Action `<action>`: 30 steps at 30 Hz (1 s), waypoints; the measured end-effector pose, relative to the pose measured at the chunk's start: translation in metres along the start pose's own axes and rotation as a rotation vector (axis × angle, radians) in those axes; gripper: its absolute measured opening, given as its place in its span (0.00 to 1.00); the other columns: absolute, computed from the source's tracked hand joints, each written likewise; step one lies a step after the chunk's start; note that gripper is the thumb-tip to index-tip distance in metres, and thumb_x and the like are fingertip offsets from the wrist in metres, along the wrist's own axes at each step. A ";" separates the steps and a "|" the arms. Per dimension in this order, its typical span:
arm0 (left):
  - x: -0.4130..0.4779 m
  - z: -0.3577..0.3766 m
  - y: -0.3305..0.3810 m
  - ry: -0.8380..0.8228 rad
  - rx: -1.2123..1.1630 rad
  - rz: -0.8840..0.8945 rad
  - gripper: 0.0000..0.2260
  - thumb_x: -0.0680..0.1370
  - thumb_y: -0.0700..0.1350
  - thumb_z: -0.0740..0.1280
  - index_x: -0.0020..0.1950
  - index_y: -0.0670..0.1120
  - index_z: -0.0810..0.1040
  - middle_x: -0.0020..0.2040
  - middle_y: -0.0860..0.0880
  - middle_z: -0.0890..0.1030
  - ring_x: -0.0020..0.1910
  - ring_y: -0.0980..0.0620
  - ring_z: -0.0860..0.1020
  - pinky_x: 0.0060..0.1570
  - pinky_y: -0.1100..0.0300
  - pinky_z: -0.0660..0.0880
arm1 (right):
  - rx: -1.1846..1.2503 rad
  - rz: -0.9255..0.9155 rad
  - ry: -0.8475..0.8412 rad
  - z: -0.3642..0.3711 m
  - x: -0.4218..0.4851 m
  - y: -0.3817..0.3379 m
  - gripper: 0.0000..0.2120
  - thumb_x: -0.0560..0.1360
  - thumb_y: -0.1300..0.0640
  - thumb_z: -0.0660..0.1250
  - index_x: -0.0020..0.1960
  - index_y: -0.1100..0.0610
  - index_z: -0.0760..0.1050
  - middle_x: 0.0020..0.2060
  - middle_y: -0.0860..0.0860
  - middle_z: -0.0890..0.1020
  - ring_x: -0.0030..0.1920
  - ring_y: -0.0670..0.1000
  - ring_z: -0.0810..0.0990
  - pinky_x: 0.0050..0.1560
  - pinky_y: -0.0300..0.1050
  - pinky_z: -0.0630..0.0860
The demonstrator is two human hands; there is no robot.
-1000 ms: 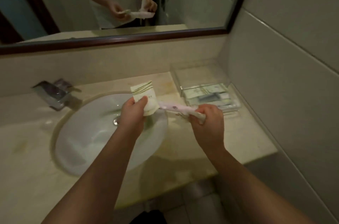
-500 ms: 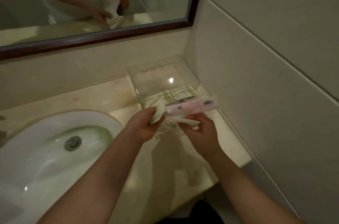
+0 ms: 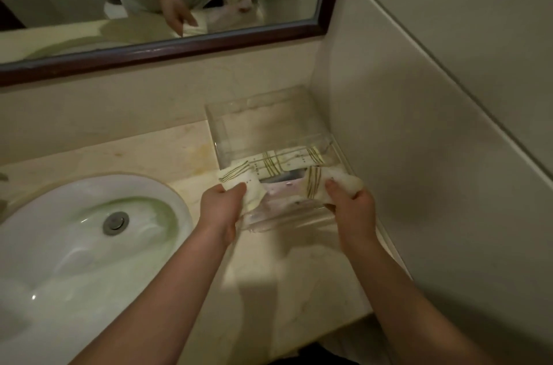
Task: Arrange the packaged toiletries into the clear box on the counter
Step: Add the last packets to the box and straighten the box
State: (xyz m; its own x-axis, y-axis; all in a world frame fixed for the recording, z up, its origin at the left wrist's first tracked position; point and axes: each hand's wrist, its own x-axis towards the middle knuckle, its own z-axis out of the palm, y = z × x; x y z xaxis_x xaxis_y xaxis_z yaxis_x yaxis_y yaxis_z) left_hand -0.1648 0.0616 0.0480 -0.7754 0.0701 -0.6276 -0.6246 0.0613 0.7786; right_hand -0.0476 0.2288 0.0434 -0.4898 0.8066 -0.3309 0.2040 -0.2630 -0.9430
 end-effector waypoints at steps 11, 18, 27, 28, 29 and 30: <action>0.009 -0.001 -0.012 0.068 0.329 0.079 0.01 0.67 0.45 0.68 0.37 0.49 0.79 0.41 0.46 0.84 0.43 0.44 0.83 0.50 0.43 0.80 | -0.692 -0.172 -0.058 0.003 0.056 0.007 0.13 0.70 0.51 0.71 0.51 0.58 0.80 0.46 0.55 0.84 0.46 0.56 0.82 0.47 0.49 0.79; 0.009 0.003 -0.011 0.143 0.823 0.279 0.16 0.73 0.48 0.69 0.28 0.46 0.68 0.31 0.46 0.74 0.30 0.46 0.73 0.27 0.59 0.62 | -1.014 -0.354 -0.081 0.007 0.056 0.005 0.10 0.72 0.52 0.68 0.48 0.58 0.78 0.44 0.59 0.83 0.45 0.61 0.81 0.40 0.49 0.73; 0.009 -0.008 -0.006 0.082 0.539 0.242 0.06 0.72 0.44 0.72 0.39 0.42 0.83 0.38 0.43 0.84 0.39 0.43 0.82 0.41 0.50 0.78 | -0.778 -0.173 -0.247 -0.003 0.062 -0.010 0.10 0.71 0.56 0.68 0.52 0.55 0.80 0.46 0.54 0.84 0.46 0.55 0.82 0.43 0.44 0.76; 0.009 -0.010 -0.004 0.074 0.465 0.218 0.05 0.73 0.44 0.71 0.40 0.42 0.83 0.40 0.42 0.85 0.40 0.43 0.82 0.43 0.49 0.79 | -0.726 -0.147 -0.282 -0.006 0.060 -0.013 0.10 0.71 0.58 0.67 0.52 0.53 0.80 0.45 0.53 0.85 0.45 0.53 0.82 0.43 0.43 0.76; 0.008 -0.012 0.000 0.060 0.419 0.201 0.05 0.73 0.43 0.71 0.41 0.42 0.83 0.41 0.42 0.85 0.39 0.44 0.82 0.42 0.51 0.78 | -0.694 -0.138 -0.304 -0.009 0.058 -0.016 0.10 0.71 0.60 0.67 0.50 0.52 0.80 0.43 0.52 0.85 0.43 0.51 0.83 0.42 0.43 0.77; 0.007 -0.014 0.004 0.034 0.391 0.185 0.05 0.74 0.42 0.70 0.41 0.43 0.83 0.40 0.44 0.84 0.36 0.47 0.80 0.39 0.55 0.76 | -0.676 -0.146 -0.320 -0.012 0.055 -0.020 0.10 0.71 0.61 0.67 0.49 0.51 0.80 0.42 0.50 0.85 0.42 0.49 0.83 0.41 0.42 0.77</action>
State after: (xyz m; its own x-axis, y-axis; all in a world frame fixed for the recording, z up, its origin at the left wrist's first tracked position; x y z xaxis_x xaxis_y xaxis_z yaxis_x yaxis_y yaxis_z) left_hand -0.1738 0.0487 0.0468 -0.8777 0.0825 -0.4720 -0.3977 0.4241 0.8136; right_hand -0.0686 0.2849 0.0445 -0.7523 0.5886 -0.2959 0.5427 0.2990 -0.7849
